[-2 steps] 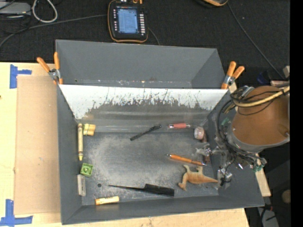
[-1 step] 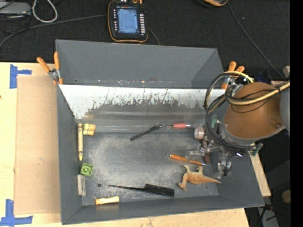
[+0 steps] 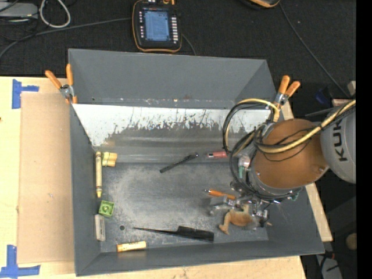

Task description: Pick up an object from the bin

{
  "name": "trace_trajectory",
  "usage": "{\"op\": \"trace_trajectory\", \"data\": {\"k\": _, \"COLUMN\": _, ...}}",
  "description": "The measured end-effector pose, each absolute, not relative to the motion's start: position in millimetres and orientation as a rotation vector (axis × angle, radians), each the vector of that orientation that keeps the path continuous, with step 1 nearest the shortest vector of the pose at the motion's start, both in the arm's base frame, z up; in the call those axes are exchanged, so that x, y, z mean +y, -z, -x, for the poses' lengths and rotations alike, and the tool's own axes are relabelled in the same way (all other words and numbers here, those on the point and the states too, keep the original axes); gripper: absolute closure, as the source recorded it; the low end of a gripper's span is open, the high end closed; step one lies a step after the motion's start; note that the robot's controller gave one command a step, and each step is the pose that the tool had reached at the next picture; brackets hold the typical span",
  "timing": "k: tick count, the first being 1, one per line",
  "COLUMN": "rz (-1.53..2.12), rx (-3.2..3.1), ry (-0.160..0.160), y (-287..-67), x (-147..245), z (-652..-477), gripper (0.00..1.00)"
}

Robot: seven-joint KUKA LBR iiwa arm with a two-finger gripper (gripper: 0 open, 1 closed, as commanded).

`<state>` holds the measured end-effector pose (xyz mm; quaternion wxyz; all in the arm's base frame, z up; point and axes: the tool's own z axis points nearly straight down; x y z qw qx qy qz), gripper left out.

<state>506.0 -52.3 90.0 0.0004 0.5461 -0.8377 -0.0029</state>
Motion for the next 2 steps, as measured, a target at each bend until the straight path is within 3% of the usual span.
{"op": "trace_trajectory", "data": {"k": 1, "rz": -2.331, "rx": -2.107, "ry": 0.005, "y": -71.6, "x": -49.2, "z": -578.3, "gripper": 1.00}}
{"op": "trace_trajectory", "data": {"k": 2, "rz": -2.329, "rx": -2.112, "ry": 0.005, "y": -71.9, "x": -49.5, "z": -578.1, "gripper": 1.00}}
